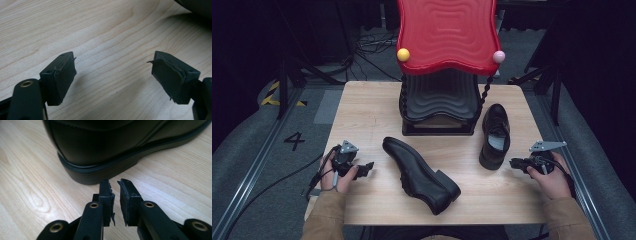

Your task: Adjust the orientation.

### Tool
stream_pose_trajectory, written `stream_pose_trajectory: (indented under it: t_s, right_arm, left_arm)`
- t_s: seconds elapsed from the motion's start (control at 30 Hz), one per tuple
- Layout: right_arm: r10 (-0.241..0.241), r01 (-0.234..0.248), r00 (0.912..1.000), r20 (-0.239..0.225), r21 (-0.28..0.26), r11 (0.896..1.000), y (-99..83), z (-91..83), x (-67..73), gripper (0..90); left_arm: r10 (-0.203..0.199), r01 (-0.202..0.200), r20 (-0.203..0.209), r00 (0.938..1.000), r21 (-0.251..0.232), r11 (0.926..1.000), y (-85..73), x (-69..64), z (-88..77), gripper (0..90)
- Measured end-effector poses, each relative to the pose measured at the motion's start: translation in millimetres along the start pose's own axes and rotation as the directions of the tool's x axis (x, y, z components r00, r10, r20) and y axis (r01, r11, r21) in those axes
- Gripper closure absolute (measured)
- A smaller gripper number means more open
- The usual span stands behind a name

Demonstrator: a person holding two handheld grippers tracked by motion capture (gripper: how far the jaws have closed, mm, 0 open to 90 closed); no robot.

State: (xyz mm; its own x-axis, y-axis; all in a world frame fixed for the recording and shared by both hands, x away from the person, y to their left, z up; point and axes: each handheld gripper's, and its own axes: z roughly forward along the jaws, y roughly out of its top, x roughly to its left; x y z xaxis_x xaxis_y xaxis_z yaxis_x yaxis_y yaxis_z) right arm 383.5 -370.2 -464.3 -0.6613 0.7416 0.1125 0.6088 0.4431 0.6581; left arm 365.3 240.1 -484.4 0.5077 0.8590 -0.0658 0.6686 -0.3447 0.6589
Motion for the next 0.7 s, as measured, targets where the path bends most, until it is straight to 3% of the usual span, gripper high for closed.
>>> stream_pose_trajectory:
  t_s: [0.37, 0.7]
  right_arm:
    - [-0.024, 0.023, 0.9955, -0.092, -0.011, 1.0, 10.3, -1.6, 16.4, 81.7]
    - [-0.113, 0.107, 0.9778, -0.176, -0.043, 0.993, 41.7, -8.2, 53.6, 85.4]
  left_arm:
    - [0.007, -0.007, 0.006, 1.0, 0.014, 0.9999, -4.8, 1.4, 3.3, 19.5]
    - [0.004, -0.004, 0.01, 0.9999, 0.007, 1.0, -7.0, 2.6, 1.7, 19.0]
